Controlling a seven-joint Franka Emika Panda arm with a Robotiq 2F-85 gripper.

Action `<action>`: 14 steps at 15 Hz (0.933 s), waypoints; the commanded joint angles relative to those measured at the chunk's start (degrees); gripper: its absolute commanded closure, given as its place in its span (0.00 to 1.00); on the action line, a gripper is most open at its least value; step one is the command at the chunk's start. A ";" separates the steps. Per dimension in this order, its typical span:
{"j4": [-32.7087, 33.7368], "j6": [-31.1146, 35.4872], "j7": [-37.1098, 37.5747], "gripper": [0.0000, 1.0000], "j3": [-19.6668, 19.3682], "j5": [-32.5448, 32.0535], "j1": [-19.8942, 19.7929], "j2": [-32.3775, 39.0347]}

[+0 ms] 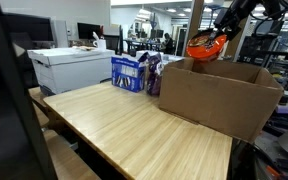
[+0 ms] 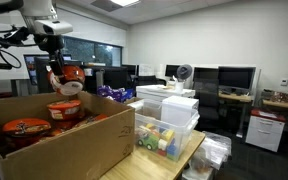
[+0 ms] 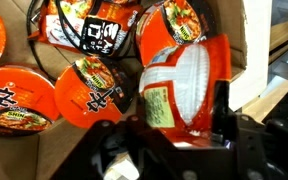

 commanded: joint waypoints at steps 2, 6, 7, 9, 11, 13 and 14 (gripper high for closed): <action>0.11 -1.78 5.94 0.68 3.61 -1.70 -3.92 0.61; 0.01 -3.57 9.34 0.68 5.42 -3.23 -5.97 0.90; -0.02 -4.13 9.99 0.68 5.71 -3.65 -6.39 1.03; -0.06 -4.92 11.03 0.68 6.15 -4.30 -7.06 1.46; -0.08 -4.89 11.22 0.68 6.01 -4.69 -7.46 1.99; -0.12 -4.55 10.86 0.68 5.36 -4.62 -7.75 2.98; -0.15 -4.12 10.24 0.68 4.83 -4.49 -7.83 3.79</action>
